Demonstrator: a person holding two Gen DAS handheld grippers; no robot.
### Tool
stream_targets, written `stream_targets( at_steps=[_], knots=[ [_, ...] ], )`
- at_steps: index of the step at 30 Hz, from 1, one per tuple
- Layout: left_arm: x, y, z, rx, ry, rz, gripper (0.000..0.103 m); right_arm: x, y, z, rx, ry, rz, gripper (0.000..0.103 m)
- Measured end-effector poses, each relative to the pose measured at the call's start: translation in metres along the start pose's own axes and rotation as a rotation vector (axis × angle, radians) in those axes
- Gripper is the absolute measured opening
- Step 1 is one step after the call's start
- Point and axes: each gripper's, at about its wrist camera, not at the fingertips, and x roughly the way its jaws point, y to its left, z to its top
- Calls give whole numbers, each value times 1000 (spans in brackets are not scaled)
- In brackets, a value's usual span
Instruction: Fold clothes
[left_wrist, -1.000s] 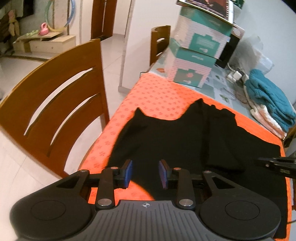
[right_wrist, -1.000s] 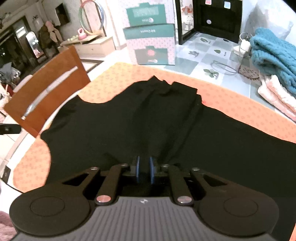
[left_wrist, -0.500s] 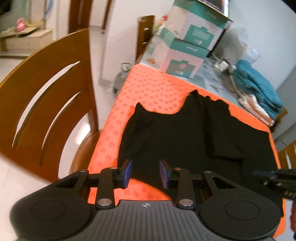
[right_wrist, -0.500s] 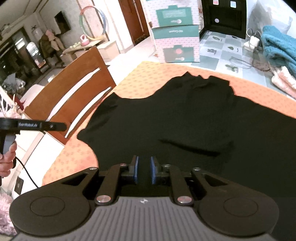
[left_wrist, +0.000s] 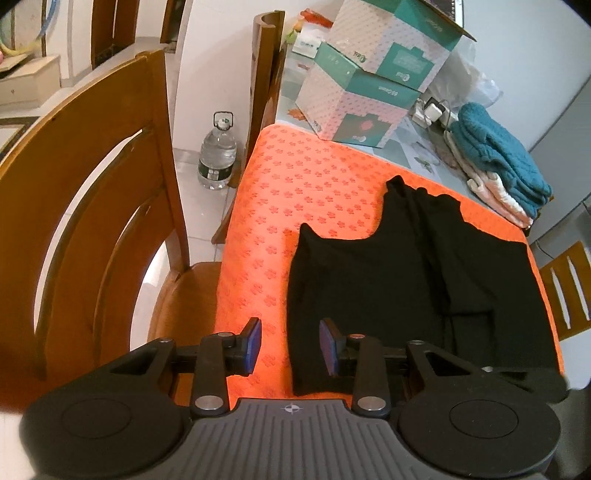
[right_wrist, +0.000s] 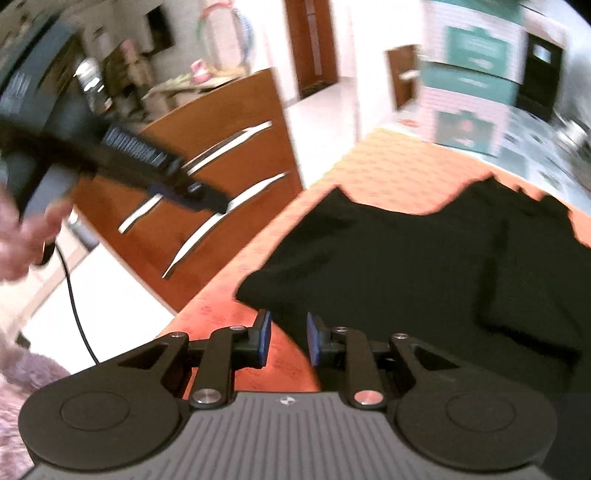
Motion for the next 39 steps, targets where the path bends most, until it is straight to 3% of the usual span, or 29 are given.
stream_targets(
  at_steps=[3,8,12,14,16,17,18,23,28,34,35,37,38,39],
  knots=[
    [3,4,6,-6,11,-13,39,23,23,7,-89,13,3,25],
    [10,5,12,-4,26,-35,43,55,59,10,-266,32,-40,35],
    [16,6,15,-6,42,-55,46,73,69,9,-347,51,-106,34],
    [19,8,16,-18,53,-70,47,78,70,8,-367,66,-121,26],
    [24,11,16,-45,68,-92,49,78,69,7,-371,63,-123,8],
    [27,12,16,-61,77,-111,52,76,69,6,-370,55,-127,7],
    [31,15,15,-86,89,-140,57,72,67,6,-356,41,-130,7],
    [60,22,13,-216,152,-219,58,36,50,14,-242,-48,-123,7],
    [89,25,15,-330,193,-244,61,11,39,18,-158,-73,-131,7],
    [118,22,31,-401,183,-241,61,-7,30,22,-114,-97,-132,7],
    [121,20,34,-406,173,-239,60,-10,28,22,-104,-100,-128,7],
    [125,16,41,-414,153,-235,43,-15,25,23,-86,-108,-123,7],
    [123,12,44,-402,134,-234,17,-18,24,24,-78,-112,-121,7],
    [122,8,47,-390,116,-232,10,-20,23,24,-71,-118,-121,7]
  ],
)
